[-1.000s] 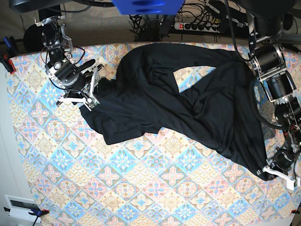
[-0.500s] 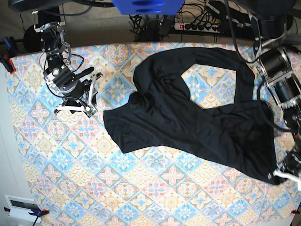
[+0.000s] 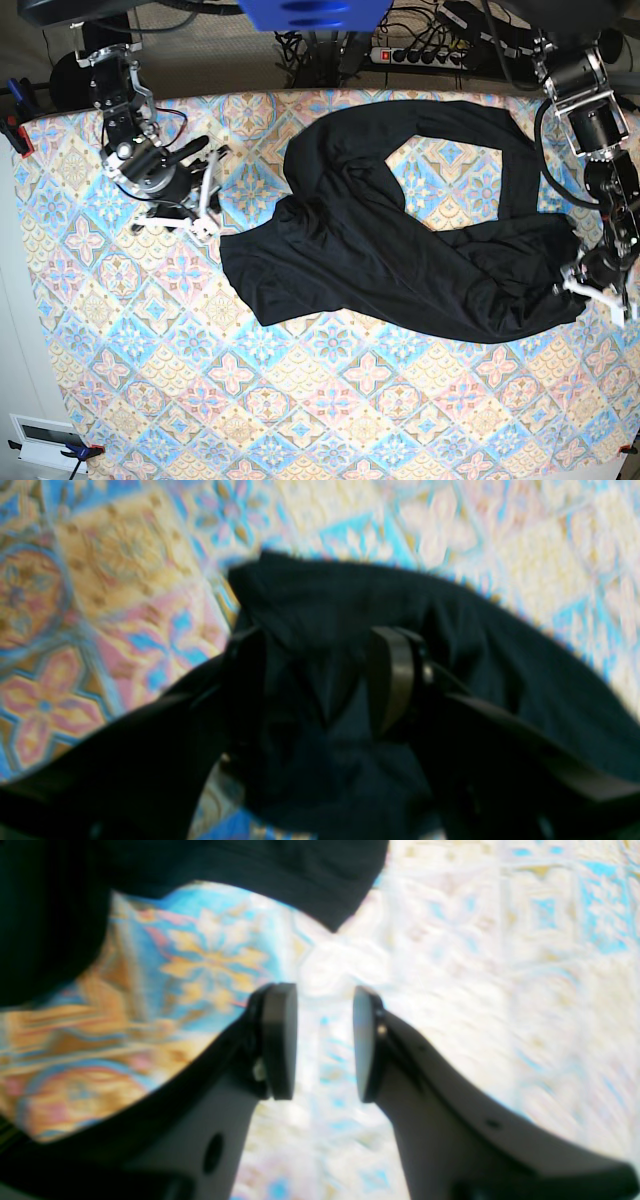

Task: Layout the t-shirt on the table in an organized manner, then fold the t-shirt properly
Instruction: 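Release the shirt and raise both grippers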

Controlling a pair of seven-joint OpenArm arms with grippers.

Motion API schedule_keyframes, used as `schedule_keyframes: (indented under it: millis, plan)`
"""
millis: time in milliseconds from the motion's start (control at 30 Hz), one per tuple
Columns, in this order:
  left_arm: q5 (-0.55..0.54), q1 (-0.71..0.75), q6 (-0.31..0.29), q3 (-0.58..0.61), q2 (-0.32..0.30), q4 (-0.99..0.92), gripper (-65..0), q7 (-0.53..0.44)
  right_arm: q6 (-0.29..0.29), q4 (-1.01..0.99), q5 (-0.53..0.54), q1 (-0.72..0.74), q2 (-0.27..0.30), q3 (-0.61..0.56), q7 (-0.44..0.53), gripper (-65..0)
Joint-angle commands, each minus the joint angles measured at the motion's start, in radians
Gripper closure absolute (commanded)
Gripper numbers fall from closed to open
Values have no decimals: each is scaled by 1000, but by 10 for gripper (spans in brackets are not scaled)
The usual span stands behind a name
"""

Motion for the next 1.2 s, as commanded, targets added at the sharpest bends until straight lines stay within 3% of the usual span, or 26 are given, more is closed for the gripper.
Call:
schedule_keyframes:
  millis: [0,133,333,767,1000,1067,1167]
  plan:
    - [-21,14,1,-10,-29,15,-317,-16,-2,17,5,8,10,-5,17,-180]
    - [-72,111,1,-10,-33,15,-317,-19,-2,15,5,10,9,-39,17,-191]
    - [-59,146,1,-4,5,14,-317,-22,-2,14,7,16,1,-76,17,-293]
    - [151,30,1,-4,82,4,-317,-85,-2,14,7,8,-62,-86,17,-307]
    - [271,-23,1,62,88,-138,-314,-85,-2,14,7,7,-94,-88,17,-307]
    - [269,-16,0,110,85,-138,-270,-80,-2,14,7,7,-99,-88,17,-307]
    - [263,10,0,147,60,-134,-102,-79,-2,14,7,7,-99,-86,17,-307]
